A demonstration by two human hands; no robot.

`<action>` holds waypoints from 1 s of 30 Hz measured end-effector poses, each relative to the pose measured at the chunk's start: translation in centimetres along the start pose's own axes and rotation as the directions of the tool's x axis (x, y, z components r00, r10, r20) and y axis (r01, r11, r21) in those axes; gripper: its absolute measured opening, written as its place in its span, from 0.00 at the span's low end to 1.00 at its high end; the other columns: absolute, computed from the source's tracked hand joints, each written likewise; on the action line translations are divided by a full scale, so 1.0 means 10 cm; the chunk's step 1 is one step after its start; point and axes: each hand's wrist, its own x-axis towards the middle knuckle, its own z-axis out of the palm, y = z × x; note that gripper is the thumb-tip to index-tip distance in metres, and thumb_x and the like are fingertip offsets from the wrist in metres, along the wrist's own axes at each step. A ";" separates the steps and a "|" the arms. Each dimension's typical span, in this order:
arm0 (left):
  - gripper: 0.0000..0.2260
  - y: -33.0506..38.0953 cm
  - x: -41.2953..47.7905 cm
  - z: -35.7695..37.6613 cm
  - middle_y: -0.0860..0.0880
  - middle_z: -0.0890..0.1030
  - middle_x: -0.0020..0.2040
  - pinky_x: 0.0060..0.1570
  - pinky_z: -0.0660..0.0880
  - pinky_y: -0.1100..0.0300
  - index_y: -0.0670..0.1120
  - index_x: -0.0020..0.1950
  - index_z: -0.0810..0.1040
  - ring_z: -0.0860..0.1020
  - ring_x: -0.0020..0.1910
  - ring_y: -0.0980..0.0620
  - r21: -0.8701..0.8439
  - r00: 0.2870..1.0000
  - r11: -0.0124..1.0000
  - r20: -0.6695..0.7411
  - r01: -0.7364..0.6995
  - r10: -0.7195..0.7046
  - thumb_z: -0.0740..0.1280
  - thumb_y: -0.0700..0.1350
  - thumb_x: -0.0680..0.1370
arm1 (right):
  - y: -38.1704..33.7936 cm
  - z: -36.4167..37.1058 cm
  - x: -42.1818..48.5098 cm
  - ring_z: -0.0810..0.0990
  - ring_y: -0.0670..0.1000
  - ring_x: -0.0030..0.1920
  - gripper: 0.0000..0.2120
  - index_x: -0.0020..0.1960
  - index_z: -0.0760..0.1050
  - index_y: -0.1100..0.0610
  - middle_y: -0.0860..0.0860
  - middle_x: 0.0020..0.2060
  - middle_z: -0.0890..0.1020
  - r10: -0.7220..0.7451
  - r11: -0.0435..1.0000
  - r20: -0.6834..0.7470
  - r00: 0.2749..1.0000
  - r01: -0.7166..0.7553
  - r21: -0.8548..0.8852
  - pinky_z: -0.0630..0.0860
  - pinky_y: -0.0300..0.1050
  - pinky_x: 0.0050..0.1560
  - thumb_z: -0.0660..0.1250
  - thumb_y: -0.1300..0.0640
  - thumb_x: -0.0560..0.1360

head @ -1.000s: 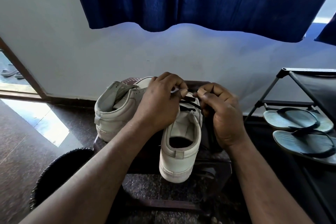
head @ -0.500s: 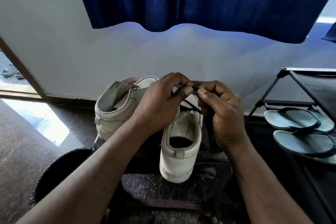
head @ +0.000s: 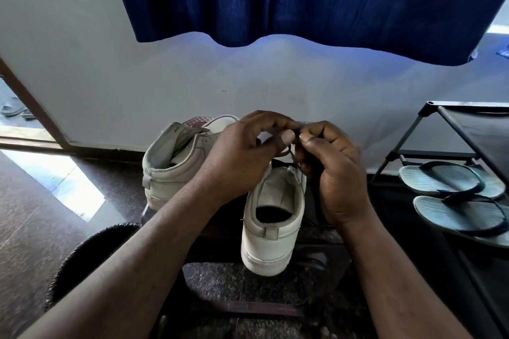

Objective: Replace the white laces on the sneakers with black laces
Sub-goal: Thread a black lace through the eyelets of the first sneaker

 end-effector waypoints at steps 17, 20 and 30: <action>0.05 -0.06 0.01 -0.04 0.59 0.82 0.54 0.46 0.74 0.62 0.55 0.54 0.85 0.79 0.44 0.67 0.134 0.999 0.990 -0.043 0.034 -0.028 0.71 0.48 0.80 | 0.01 0.02 -0.02 0.68 0.48 0.30 0.07 0.40 0.78 0.57 0.53 0.29 0.73 0.029 0.999 -0.009 1.000 -0.029 -0.016 0.67 0.39 0.30 0.65 0.60 0.77; 0.02 -0.12 0.03 -0.01 0.58 0.83 0.56 0.55 0.79 0.53 0.53 0.48 0.84 0.81 0.55 0.61 0.181 1.000 0.983 -0.025 0.009 -0.005 0.72 0.49 0.80 | 0.01 0.01 -0.03 0.69 0.46 0.30 0.08 0.41 0.78 0.59 0.53 0.29 0.73 0.034 0.998 -0.014 0.999 -0.034 -0.044 0.67 0.37 0.31 0.66 0.63 0.79; 0.05 -0.14 0.03 -0.10 0.53 0.81 0.54 0.51 0.77 0.49 0.51 0.48 0.82 0.80 0.53 0.46 0.623 0.972 0.762 -0.232 0.177 -0.035 0.66 0.45 0.80 | 0.02 -0.11 0.02 0.72 0.47 0.33 0.09 0.42 0.80 0.57 0.56 0.34 0.78 0.067 0.997 -0.060 0.996 -0.069 -0.031 0.69 0.37 0.32 0.65 0.61 0.80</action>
